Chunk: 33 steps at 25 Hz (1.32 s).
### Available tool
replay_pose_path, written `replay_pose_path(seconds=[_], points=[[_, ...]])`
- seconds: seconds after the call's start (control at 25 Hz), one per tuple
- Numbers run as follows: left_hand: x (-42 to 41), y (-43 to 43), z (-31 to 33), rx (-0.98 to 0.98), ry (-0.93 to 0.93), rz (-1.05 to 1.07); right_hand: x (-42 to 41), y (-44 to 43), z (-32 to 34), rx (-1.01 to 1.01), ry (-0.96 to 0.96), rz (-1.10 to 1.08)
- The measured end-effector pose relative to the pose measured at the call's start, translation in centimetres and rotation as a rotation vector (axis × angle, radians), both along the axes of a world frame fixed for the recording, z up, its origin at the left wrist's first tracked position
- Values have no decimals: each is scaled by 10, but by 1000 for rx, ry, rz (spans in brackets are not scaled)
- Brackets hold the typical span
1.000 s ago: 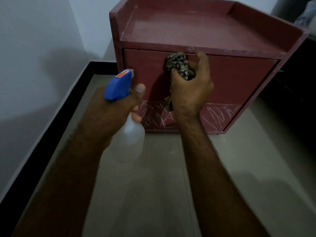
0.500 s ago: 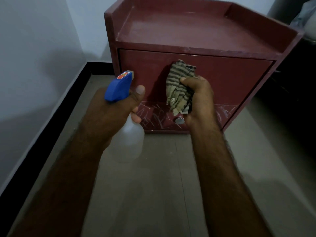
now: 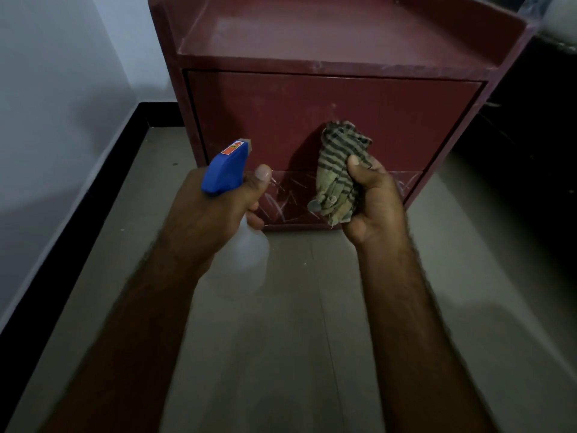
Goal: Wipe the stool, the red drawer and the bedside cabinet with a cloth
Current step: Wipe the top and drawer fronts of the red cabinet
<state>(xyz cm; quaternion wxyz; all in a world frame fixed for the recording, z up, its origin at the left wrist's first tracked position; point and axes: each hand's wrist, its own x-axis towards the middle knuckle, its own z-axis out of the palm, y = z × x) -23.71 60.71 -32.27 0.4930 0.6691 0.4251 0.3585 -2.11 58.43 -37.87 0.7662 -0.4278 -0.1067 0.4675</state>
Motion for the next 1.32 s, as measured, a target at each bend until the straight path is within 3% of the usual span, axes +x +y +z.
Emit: replay_pose_path(seconds=[0.16,0.36,0.64,0.84,1.08,1.32], points=[[8,-1,-4,45,6,-11,8,-11,12,10,-217,-225],[17,0,-3,53,25,-24,17,-6,46,-143,-797,-370],[17,-1,-3,56,30,-11,-25,26,61,-140,-1021,-378],[8,3,-2,48,14,9,-33,26,50,-114,-935,-567],[5,5,-2,29,32,36,-55,27,30,-175,-881,-427],[5,1,-5,47,13,-10,-26,6,-21,-196,-334,-282]])
